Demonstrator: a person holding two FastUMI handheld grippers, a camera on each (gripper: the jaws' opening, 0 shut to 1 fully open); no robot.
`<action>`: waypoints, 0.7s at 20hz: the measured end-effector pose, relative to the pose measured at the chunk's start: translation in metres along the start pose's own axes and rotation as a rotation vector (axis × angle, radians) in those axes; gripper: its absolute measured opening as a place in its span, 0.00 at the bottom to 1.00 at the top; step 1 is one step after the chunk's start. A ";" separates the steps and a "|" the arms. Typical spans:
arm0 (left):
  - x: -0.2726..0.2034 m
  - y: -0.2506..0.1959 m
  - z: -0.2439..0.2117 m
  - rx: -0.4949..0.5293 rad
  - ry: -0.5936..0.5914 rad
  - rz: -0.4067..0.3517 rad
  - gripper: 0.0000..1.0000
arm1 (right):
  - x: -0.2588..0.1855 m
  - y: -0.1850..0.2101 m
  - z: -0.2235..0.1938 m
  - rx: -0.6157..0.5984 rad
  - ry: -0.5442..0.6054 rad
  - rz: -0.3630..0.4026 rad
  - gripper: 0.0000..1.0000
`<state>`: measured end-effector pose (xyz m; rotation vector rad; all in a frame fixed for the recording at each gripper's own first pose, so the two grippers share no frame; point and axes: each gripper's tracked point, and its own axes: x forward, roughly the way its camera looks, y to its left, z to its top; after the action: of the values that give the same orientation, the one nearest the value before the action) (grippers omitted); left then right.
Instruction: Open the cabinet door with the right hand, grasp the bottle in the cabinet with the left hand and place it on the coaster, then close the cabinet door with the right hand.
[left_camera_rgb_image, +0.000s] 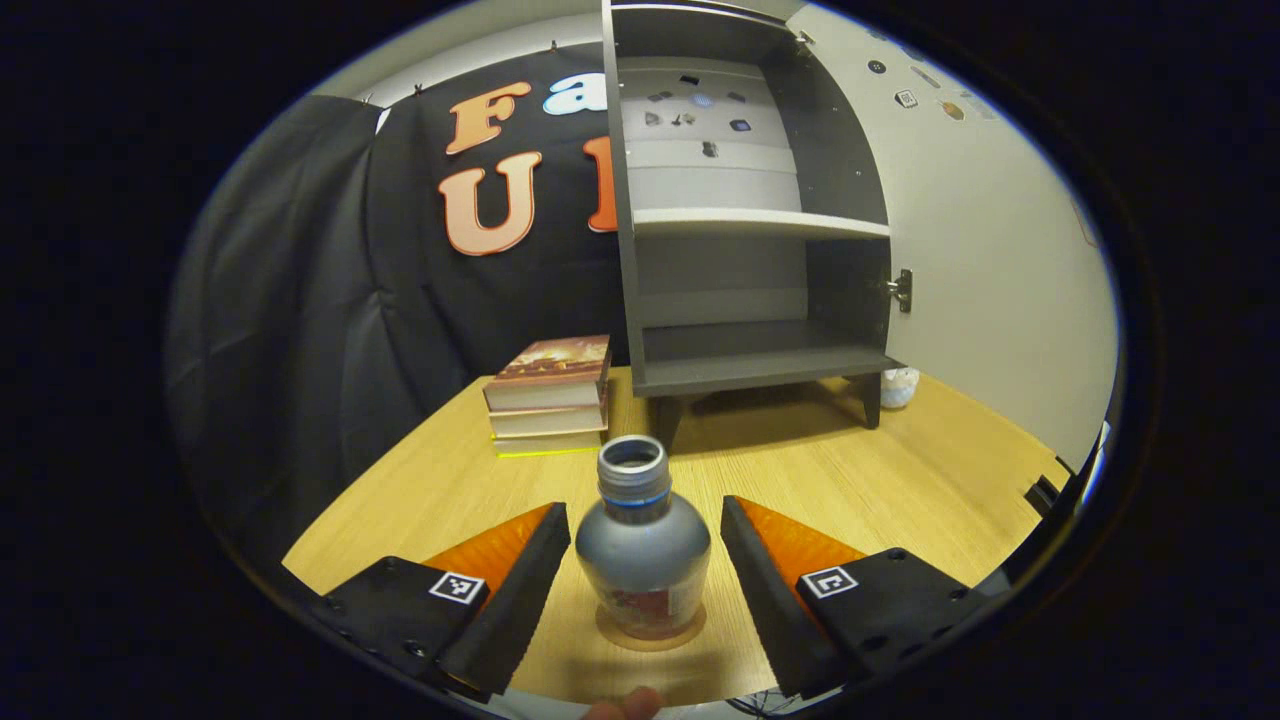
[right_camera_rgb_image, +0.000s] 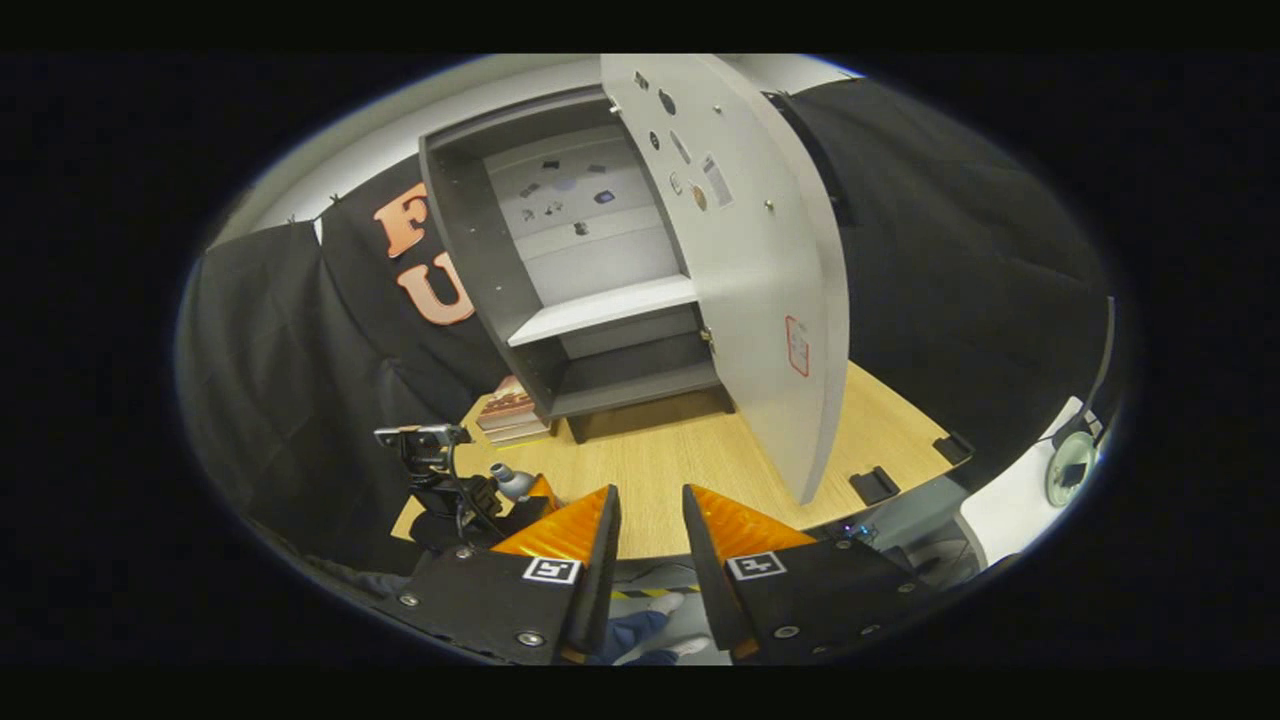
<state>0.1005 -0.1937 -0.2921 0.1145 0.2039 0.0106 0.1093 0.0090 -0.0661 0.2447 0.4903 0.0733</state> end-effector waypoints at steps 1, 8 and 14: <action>-0.004 -0.001 0.014 0.001 -0.025 -0.008 0.99 | 0.001 0.001 0.004 0.003 -0.019 0.006 0.39; -0.044 0.004 0.110 -0.007 -0.137 -0.039 0.99 | 0.003 -0.006 0.047 -0.010 -0.196 0.030 0.45; -0.062 0.000 0.171 -0.028 -0.200 -0.071 0.98 | 0.011 -0.028 0.090 -0.087 -0.346 0.003 0.53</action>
<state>0.0740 -0.2138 -0.1135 0.0794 0.0074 -0.0684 0.1615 -0.0359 -0.0013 0.1680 0.1418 0.0537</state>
